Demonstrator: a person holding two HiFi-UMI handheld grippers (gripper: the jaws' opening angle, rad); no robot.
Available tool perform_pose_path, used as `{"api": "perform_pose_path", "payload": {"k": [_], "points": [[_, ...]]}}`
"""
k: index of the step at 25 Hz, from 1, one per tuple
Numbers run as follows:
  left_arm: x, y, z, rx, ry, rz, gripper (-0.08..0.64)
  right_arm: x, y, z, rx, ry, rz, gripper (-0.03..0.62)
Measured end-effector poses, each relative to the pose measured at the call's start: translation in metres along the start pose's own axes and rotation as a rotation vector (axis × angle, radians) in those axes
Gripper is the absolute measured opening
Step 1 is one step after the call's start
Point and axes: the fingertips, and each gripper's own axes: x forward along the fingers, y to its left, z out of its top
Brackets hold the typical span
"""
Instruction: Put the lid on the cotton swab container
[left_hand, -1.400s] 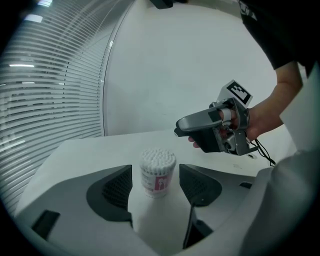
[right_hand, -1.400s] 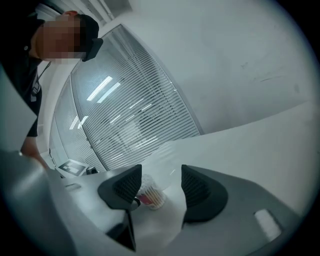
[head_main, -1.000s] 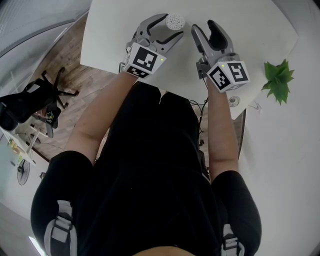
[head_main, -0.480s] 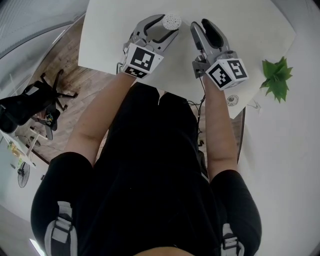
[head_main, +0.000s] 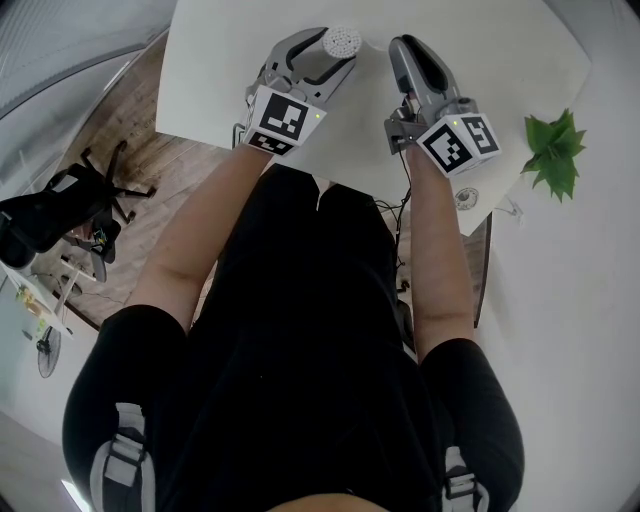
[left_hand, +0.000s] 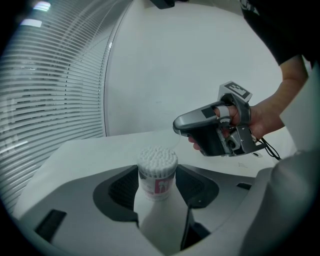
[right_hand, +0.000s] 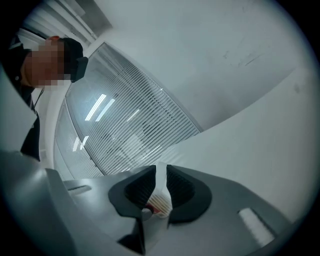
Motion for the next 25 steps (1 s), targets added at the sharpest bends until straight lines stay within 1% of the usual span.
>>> {"api": "perform_pose_path", "payload": {"k": [4, 7, 10, 14, 17, 21, 25], "points": [[0.000, 0.000, -0.001, -0.010, 0.005, 0.002, 0.238, 0.002, 0.010, 0.004, -0.019, -0.003, 0.035, 0.063], [0.000, -0.001, -0.006, -0.022, 0.025, -0.003, 0.238, 0.005, 0.024, 0.002, -0.054, 0.012, 0.090, 0.071], [0.001, -0.001, -0.002, -0.009, 0.011, -0.007, 0.238, 0.008, 0.037, -0.002, -0.092, 0.039, 0.141, 0.077], [0.001, 0.000, 0.001, 0.003, -0.003, -0.012, 0.238, 0.015, 0.049, -0.013, -0.107, 0.077, 0.188, 0.078], [0.000, 0.000, -0.003, -0.014, 0.008, -0.017, 0.238, 0.021, 0.054, -0.020, -0.100, 0.095, 0.206, 0.078], [0.002, 0.001, 0.004, -0.004, -0.024, -0.015, 0.239, 0.028, 0.057, -0.031, -0.105, 0.133, 0.220, 0.078], [0.001, 0.001, 0.003, -0.002, -0.016, -0.021, 0.239, 0.033, 0.054, -0.041, -0.126, 0.166, 0.193, 0.078]]}}
